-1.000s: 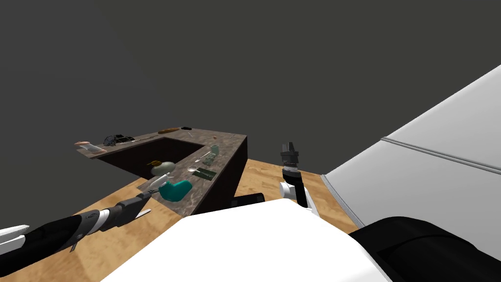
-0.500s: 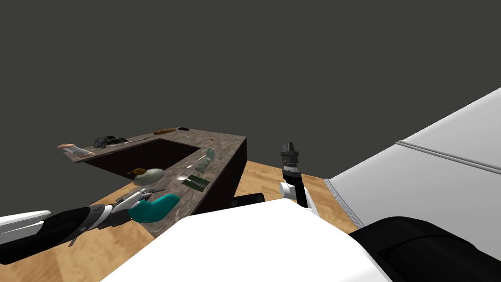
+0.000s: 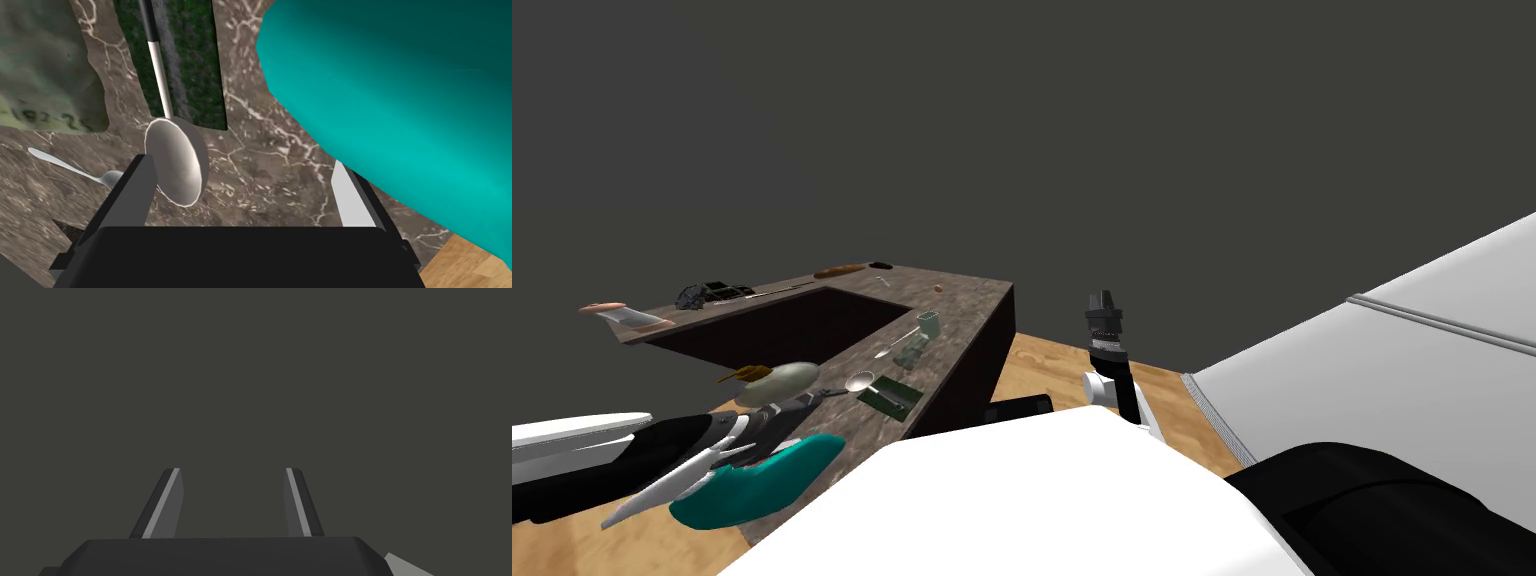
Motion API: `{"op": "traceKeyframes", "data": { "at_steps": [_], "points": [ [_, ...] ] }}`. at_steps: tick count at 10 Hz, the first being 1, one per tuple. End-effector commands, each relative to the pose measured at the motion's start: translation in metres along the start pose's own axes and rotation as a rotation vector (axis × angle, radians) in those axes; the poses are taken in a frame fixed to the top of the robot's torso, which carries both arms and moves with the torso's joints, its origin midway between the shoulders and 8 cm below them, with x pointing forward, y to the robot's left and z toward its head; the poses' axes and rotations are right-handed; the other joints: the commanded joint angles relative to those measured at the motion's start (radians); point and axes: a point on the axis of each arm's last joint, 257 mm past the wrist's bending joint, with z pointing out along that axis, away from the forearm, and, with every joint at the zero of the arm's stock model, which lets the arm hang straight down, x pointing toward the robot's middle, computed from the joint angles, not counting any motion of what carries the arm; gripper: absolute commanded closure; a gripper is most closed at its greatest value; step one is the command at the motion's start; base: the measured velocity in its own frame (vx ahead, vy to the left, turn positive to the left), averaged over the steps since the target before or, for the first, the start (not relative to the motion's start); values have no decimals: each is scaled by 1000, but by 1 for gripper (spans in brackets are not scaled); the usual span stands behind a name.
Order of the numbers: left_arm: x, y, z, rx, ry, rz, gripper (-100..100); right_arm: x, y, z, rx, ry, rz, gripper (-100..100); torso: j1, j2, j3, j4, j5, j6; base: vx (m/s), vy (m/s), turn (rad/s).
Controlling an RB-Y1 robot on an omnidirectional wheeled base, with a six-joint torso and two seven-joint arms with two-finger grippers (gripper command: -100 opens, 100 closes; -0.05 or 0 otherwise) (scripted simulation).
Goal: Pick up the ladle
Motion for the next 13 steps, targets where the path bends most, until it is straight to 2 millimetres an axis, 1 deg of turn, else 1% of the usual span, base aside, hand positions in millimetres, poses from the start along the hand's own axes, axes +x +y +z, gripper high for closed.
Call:
{"op": "traceKeyframes", "data": {
  "at_steps": [1,3,4,6,7,9,10,11,13],
  "points": [
    [-1,3,0,-27,6,6,-100,0,0,0,0,0,0,0,0,0,0,0,0,0,185,-81,10],
    [5,19,3,-108,32,17,-100,0,0,0,0,0,0,0,0,1,1,0,0,0,172,-70,23],
    [5,19,3,-108,32,17,-100,0,0,0,0,0,0,0,0,2,0,0,0,0,103,-49,16],
    [16,41,5,-181,64,20,-100,0,0,0,0,0,0,0,2,5,3,1,1,0,132,-48,-17],
    [27,59,5,-228,91,17,-100,0,0,0,0,0,0,0,2,4,2,1,0,0,133,-68,30],
    [25,56,6,-221,86,16,-100,0,0,0,0,0,0,0,3,7,4,1,1,0,59,-21,1],
    [25,57,6,-221,87,17,0,0,0,0,0,0,0,0,5,10,6,2,1,0,8,-3,-1],
    [33,53,14,-219,84,16,-100,0,0,0,0,0,0,0,5,13,7,3,1,-1,-10,13,-35],
    [40,51,21,-217,82,14,-100,0,0,0,0,0,0,0,7,15,8,3,2,0,-16,16,-53]
  ]
}}
